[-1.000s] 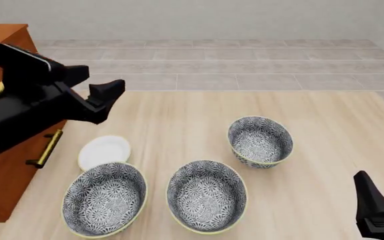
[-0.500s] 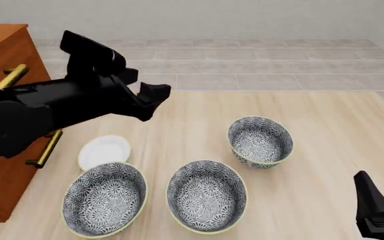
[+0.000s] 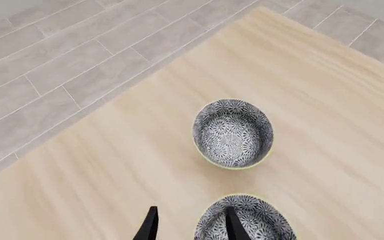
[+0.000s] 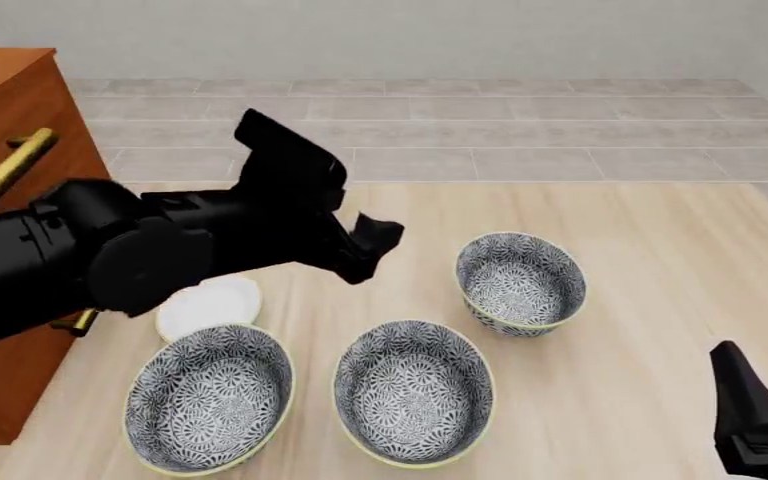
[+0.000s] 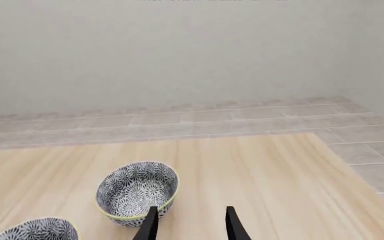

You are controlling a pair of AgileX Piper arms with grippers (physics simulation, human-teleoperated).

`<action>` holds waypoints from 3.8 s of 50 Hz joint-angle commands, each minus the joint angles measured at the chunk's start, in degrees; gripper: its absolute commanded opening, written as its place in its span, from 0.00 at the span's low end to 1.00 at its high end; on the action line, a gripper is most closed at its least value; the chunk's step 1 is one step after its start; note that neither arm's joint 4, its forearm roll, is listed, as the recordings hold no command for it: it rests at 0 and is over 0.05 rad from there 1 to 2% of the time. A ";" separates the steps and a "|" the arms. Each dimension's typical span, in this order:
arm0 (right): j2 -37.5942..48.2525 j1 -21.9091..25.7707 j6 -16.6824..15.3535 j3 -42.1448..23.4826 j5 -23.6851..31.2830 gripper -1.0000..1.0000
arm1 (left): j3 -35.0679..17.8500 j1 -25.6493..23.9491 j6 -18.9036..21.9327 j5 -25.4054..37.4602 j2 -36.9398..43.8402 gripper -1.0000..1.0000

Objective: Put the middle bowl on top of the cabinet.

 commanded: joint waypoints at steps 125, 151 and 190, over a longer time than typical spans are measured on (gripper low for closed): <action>-0.32 -0.83 1.37 -0.04 -0.36 1.00 | 8.01 -1.48 -3.48 -10.88 27.69 1.00; -0.33 -0.93 1.30 -0.09 -0.30 1.00 | 7.78 -1.63 -7.78 -10.84 23.52 0.00; -0.33 -0.77 0.77 -0.05 -0.06 1.00 | 9.60 2.03 -20.36 -3.37 4.61 0.00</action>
